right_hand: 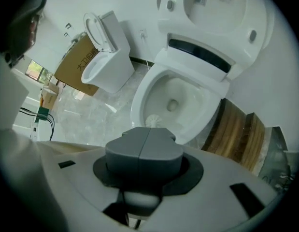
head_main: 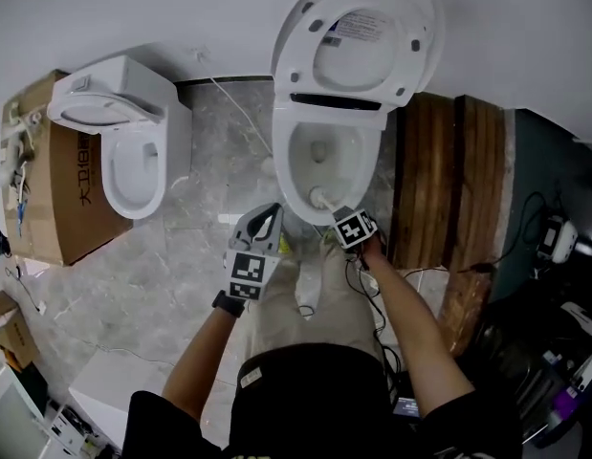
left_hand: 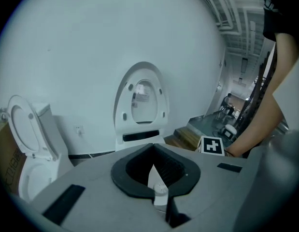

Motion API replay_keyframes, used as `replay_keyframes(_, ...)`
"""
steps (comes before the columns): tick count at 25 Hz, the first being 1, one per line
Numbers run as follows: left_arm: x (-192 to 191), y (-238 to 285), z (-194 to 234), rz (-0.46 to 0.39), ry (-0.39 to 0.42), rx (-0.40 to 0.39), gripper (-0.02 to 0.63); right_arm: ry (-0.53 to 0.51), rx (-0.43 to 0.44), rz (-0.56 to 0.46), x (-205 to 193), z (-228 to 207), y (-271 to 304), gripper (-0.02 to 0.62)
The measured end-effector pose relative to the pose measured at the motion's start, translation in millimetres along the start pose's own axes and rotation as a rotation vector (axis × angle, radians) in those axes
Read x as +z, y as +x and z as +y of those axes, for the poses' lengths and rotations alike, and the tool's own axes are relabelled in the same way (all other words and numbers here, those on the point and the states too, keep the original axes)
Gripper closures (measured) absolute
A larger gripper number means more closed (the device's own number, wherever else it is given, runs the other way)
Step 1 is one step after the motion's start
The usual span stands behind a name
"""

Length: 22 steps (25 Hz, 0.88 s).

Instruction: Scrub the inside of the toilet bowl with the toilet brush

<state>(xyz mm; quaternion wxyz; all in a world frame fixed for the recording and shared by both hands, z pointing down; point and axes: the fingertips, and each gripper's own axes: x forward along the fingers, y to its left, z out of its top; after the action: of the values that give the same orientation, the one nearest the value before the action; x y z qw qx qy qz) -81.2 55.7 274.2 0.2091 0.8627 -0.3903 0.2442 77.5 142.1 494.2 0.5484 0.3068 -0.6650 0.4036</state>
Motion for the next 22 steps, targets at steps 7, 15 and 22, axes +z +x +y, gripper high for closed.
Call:
replay_keyframes(7,38.8,-49.4,-22.5,-0.022,0.043,-0.023,0.588,0.147,-0.026,-0.164,0.0,-12.5,-118.3,0.437)
replay_keyframes(15,94.4,-97.7,-48.1,-0.077,0.094,-0.062,0.588,0.353,0.041,-0.426,-11.0,10.9,-266.3,0.437)
replay_keyframes(22,146.1,-116.2,-38.0,-0.16,0.143,-0.024,0.588,0.438,0.142,-0.644,-0.4,35.8,-374.6,0.437)
